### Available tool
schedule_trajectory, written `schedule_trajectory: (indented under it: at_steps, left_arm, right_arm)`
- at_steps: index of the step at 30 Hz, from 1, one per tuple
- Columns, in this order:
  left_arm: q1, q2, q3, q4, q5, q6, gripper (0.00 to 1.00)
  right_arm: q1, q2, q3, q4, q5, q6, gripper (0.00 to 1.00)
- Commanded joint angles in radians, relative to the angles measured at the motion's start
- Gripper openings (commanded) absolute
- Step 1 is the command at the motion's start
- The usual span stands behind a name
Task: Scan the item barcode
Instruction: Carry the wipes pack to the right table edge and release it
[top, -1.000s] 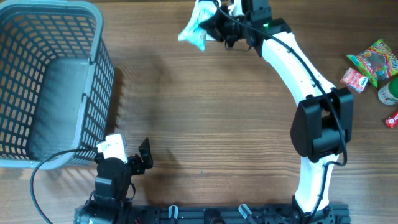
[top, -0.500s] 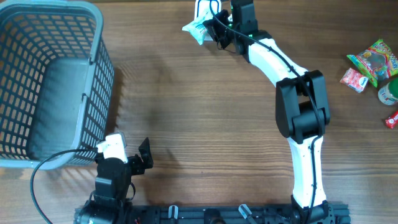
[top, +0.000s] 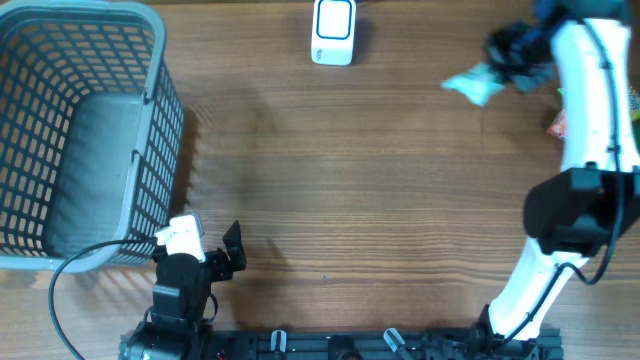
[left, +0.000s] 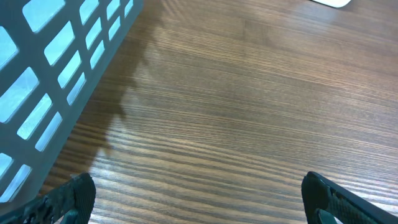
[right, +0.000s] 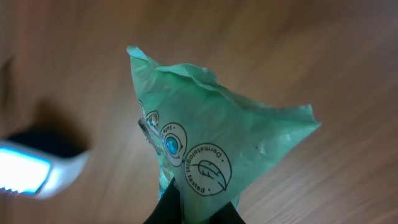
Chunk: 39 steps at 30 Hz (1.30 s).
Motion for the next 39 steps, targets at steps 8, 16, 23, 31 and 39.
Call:
schedule_trajectory:
  at_steps: [8, 16, 23, 31, 39]
  left_arm:
    - [0.002, -0.003, -0.006, 0.000, -0.013, 0.006, 1.00]
    - [0.002, -0.003, -0.006, 0.000, -0.013, 0.006, 1.00]
    - [0.002, -0.003, -0.006, 0.000, -0.013, 0.006, 1.00]
    - [0.002, -0.003, -0.006, 0.000, -0.013, 0.006, 1.00]
    - [0.002, -0.003, -0.006, 0.000, -0.013, 0.006, 1.00]
  right_arm:
    - [-0.241, 0.007, -0.446, 0.238, 0.426, -0.101, 0.04]
    - [-0.271, -0.117, -0.225, 0.040, 0.351, -0.139, 1.00]
    - [-0.239, -0.446, -0.181, -0.024, -0.006, -0.445, 1.00]
    - [-0.239, -0.918, -0.187, -0.152, -0.069, -0.467, 1.00]
    - [-0.239, -1.278, -0.187, -0.124, -0.187, -1.036, 1.00]
